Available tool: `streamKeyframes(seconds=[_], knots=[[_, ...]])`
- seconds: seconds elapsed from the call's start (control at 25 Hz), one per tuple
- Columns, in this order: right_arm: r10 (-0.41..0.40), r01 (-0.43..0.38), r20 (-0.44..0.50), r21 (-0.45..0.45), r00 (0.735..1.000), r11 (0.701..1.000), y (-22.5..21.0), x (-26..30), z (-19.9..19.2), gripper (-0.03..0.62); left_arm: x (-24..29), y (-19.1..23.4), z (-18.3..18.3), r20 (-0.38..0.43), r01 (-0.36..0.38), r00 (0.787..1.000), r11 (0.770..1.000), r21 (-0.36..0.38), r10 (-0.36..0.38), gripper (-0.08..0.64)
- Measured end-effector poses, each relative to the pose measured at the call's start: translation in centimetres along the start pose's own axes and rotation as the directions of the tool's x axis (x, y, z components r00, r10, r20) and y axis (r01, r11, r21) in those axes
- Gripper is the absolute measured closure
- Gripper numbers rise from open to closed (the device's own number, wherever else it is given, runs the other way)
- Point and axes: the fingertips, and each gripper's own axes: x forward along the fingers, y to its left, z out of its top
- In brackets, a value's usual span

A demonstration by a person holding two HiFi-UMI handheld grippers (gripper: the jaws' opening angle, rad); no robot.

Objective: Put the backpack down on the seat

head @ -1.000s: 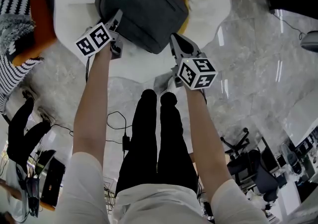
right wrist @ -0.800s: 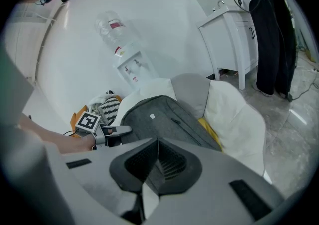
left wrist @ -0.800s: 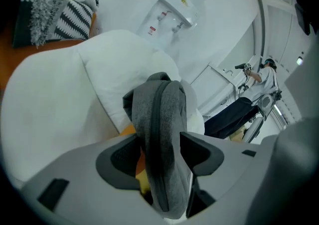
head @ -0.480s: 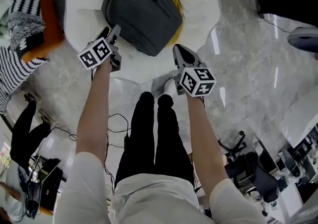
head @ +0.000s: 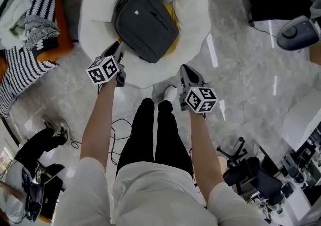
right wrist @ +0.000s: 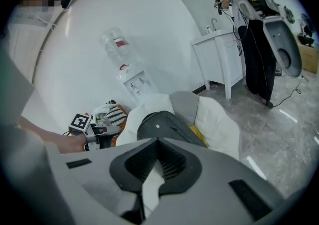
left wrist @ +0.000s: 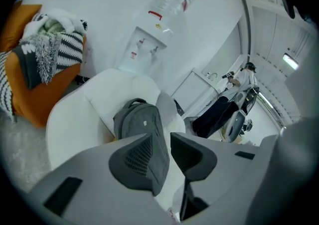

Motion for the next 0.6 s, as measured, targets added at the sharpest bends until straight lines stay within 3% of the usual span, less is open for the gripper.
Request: streamKeyframes(seconds=[0.28,0.6], knots=[[-0.014,0.015,0.046,-0.014,0.999,1.000,1.5,-6.1,2.8,0.568,-4.6,-5.4,2.4,0.030,0.055,0.998,0.997,0.051,-0.056,0.519],[-0.018,0.022,0.080,-0.048,0.997,0.999,3.7,-12.6,4.6,0.568,-9.9,-10.4,6.0,0.066,0.080,0.994,0.986,0.148,-0.090,0.543]])
